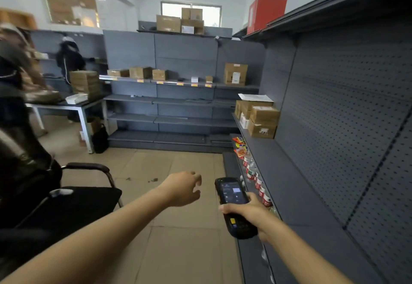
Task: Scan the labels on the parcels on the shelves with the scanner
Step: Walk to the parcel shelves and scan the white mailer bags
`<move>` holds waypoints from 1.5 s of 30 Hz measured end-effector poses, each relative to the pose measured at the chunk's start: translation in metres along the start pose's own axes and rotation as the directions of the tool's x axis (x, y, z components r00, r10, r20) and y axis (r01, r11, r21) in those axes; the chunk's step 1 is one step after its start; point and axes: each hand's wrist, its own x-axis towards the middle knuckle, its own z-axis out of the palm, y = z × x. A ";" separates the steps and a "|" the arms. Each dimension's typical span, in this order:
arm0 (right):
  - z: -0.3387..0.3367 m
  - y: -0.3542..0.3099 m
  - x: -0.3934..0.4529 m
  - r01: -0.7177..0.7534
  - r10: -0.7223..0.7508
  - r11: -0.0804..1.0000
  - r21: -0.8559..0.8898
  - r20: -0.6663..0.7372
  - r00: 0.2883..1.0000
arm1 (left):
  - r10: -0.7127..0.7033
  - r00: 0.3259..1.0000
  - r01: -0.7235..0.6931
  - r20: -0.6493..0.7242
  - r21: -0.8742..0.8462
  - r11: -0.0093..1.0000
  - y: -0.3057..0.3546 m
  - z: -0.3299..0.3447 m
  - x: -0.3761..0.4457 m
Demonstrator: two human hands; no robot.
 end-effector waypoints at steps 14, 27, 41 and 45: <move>0.055 -0.046 0.139 -0.018 0.017 0.984 0.175 0.005 1.000 | -0.078 0.996 0.079 0.038 -0.024 0.997 -0.120 0.017 0.097; 0.007 -0.108 0.334 -0.019 0.017 0.940 0.341 0.008 1.000 | -0.087 0.995 0.089 0.043 -0.048 0.995 -0.162 0.035 0.293; 0.043 -0.158 0.537 -0.086 0.068 0.873 0.480 0.054 0.996 | -0.126 0.992 0.126 0.031 -0.014 0.992 -0.307 0.036 0.437; 0.059 -0.187 0.602 -0.087 0.070 0.862 0.499 0.052 0.996 | -0.097 0.995 0.097 -0.003 -0.014 0.995 -0.361 0.028 0.494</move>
